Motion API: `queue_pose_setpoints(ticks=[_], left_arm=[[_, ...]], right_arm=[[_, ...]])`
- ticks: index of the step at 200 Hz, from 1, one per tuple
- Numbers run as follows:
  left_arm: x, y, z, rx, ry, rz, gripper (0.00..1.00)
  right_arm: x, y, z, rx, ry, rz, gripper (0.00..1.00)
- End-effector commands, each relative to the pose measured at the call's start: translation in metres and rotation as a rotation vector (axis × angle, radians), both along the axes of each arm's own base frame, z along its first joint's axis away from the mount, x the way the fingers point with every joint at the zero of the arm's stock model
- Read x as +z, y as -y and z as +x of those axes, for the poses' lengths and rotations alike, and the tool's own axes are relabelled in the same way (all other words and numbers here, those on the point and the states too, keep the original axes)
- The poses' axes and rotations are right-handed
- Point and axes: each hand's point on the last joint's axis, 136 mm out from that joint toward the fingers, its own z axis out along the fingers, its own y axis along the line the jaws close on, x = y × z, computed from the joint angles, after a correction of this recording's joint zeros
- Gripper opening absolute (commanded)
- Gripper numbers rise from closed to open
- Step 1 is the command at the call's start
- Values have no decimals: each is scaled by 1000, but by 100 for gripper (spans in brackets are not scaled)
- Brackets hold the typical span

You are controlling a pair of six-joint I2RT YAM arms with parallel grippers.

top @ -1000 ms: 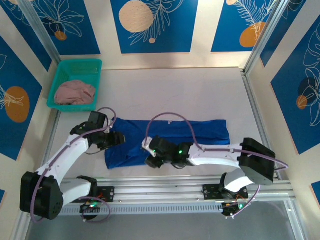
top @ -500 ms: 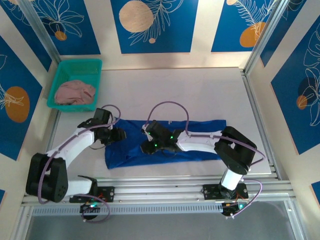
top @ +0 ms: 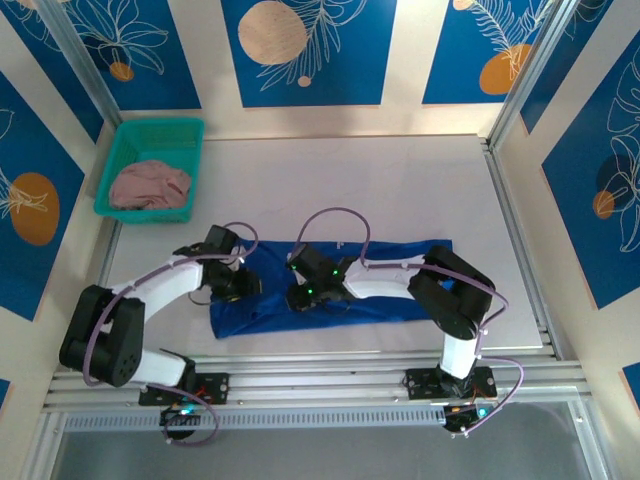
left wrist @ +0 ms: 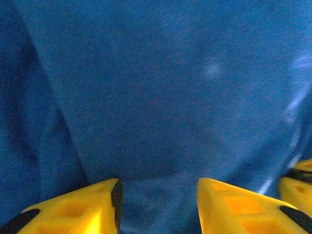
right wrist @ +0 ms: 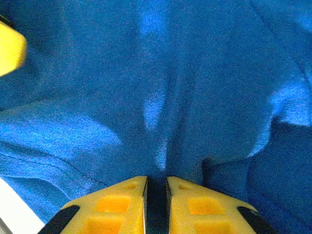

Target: Fold the inside-out t-shirt

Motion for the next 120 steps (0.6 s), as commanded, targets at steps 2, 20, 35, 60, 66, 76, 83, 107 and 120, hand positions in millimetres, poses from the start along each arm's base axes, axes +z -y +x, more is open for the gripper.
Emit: queue_pose_setpoints(ticks=[2, 20, 35, 60, 66, 76, 83, 107, 120], left_arm=[[-5, -19, -5, -25, 7, 120, 43], [10, -27, 5, -11, 77, 163, 44], [26, -31, 16, 13, 150, 175, 49], [42, -46, 27, 76, 216, 195, 57], [43, -50, 28, 93, 217, 199, 60], [43, -60, 30, 128, 219, 211, 67], [43, -64, 32, 150, 221, 216, 72], [38, -76, 40, 206, 232, 222, 86], [33, -72, 47, 186, 228, 204, 89]], right_arm=[[24, 4, -5, 40, -22, 48, 23], [52, -2, 4, 44, -3, 156, 28], [67, -7, 11, 39, 10, 220, 31], [70, -7, 25, -6, 15, 228, 32], [70, -7, 27, -16, 12, 228, 32], [69, -6, 30, -31, 8, 228, 32], [68, -6, 30, -37, 5, 231, 33], [66, -4, 30, -40, -3, 234, 34], [65, -2, 31, -40, -4, 230, 34]])
